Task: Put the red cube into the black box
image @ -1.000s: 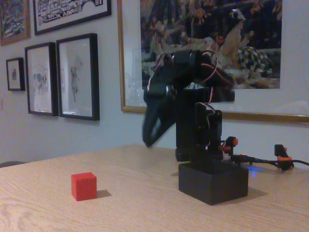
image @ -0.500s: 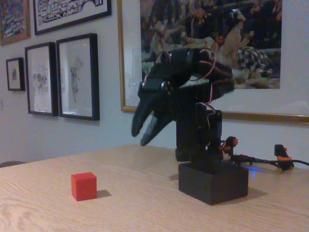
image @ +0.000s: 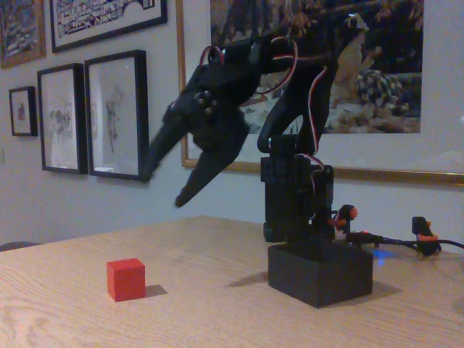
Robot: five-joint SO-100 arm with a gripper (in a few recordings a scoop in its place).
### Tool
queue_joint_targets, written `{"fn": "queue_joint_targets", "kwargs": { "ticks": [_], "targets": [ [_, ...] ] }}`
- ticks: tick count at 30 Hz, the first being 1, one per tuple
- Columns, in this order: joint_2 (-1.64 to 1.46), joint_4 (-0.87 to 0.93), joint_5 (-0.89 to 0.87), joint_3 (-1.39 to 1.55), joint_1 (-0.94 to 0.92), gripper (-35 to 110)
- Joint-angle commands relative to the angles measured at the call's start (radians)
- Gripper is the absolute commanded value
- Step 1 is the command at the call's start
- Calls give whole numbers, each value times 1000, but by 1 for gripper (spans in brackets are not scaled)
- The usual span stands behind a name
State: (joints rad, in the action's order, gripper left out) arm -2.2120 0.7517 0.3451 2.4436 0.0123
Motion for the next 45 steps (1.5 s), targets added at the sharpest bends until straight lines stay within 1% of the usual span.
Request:
{"fn": "queue_joint_targets", "kwargs": {
  "ticks": [1,7,14,22,38,45],
  "targets": [
    [115,-28,40,-66,48,29],
    [247,-81,49,-81,64,34],
    [347,-98,69,-129,20,34],
    [486,-117,91,-199,15,33],
    [583,-138,91,-236,69,29],
    [594,-126,78,-249,67,21]
  ]
}}
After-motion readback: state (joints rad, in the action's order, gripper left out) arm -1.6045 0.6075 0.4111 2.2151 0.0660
